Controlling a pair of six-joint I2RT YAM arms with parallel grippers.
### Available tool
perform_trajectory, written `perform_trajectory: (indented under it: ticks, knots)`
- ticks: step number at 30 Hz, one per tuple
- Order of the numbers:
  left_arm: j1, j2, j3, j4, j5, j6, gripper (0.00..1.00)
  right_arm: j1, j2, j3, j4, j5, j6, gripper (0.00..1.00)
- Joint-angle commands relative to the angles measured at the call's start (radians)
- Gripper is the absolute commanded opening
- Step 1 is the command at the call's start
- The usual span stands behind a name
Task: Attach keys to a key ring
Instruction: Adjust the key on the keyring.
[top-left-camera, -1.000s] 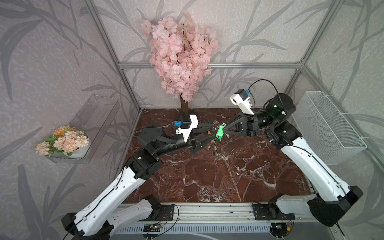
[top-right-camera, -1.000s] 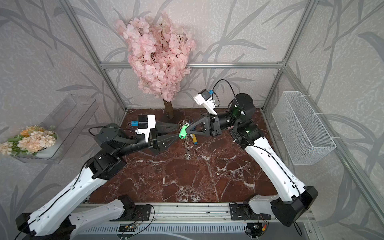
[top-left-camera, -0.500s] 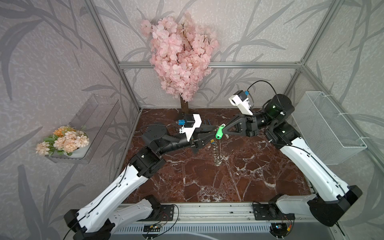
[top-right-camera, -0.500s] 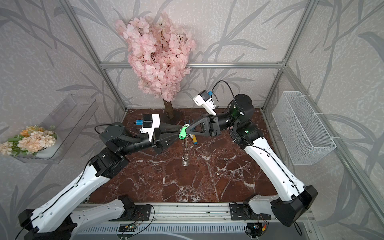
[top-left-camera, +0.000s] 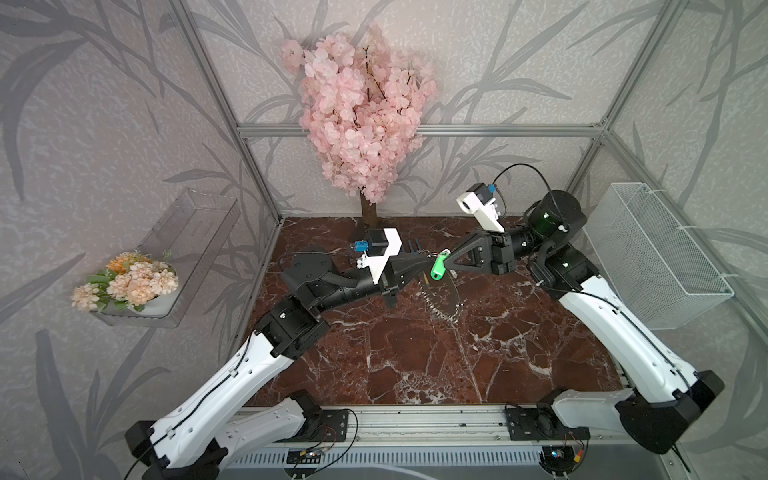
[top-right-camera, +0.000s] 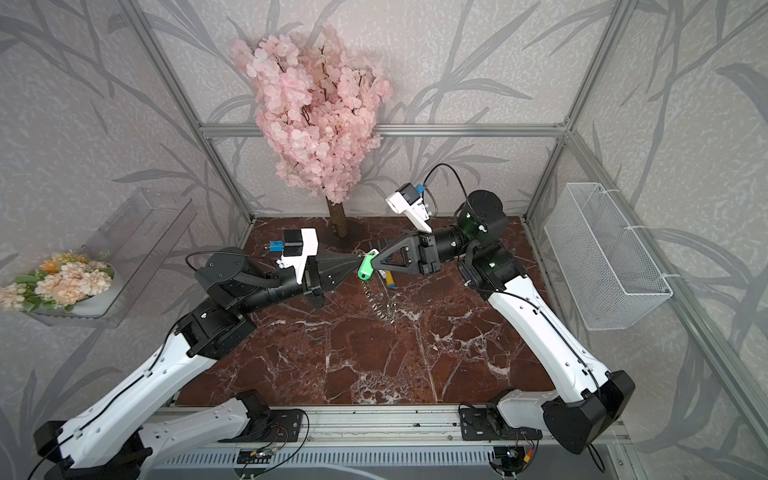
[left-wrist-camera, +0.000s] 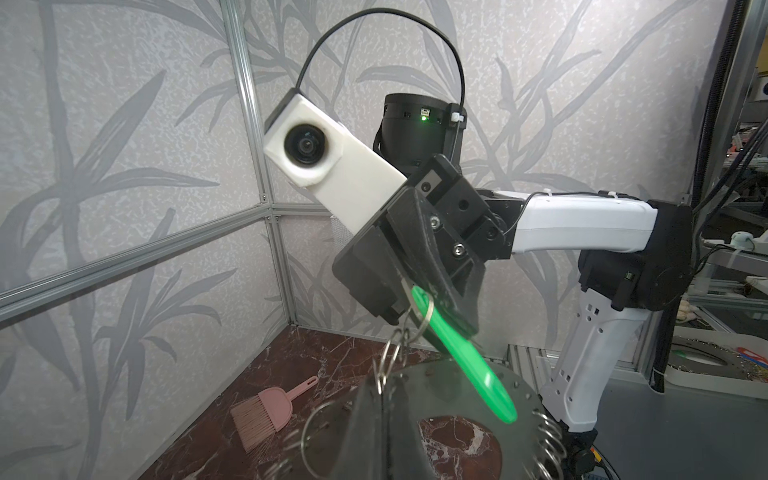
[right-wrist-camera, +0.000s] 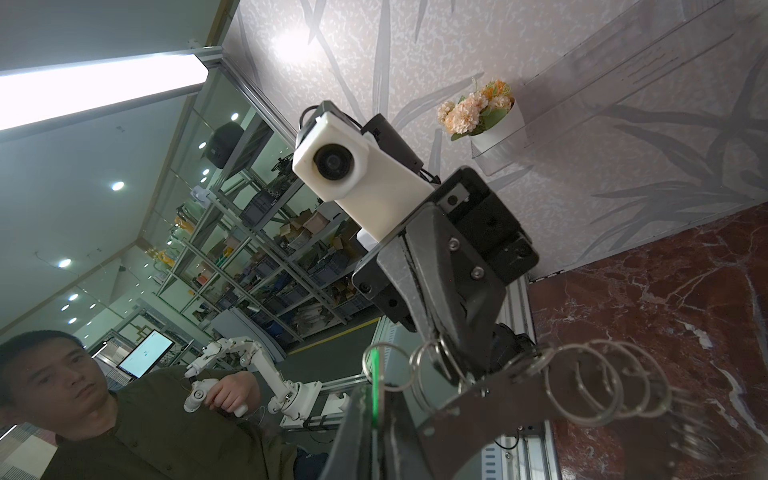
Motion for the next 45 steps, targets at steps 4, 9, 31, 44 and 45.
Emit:
perform_trajectory:
  ticks: [4,9,31,44,45]
  knots:
    - [-0.001,-0.032,0.058,-0.037,-0.039,0.045,0.0,-0.033,-0.041,-0.021,0.041,-0.001,-0.006,0.0]
    - [-0.001,-0.036,0.06,-0.045,-0.038,0.048,0.0,-0.036,-0.039,-0.025,0.043,-0.001,-0.007,0.07]
    - [-0.001,-0.053,0.063,-0.068,-0.072,0.093,0.0,-0.047,-0.041,-0.054,0.099,-0.014,0.029,0.02]
    - [-0.001,0.031,0.159,-0.271,-0.048,0.183,0.0,-0.046,0.013,0.004,0.367,-0.035,0.27,0.0]
    - [-0.001,0.039,0.165,-0.287,-0.045,0.185,0.0,-0.044,0.025,0.01,0.422,-0.038,0.316,0.0]
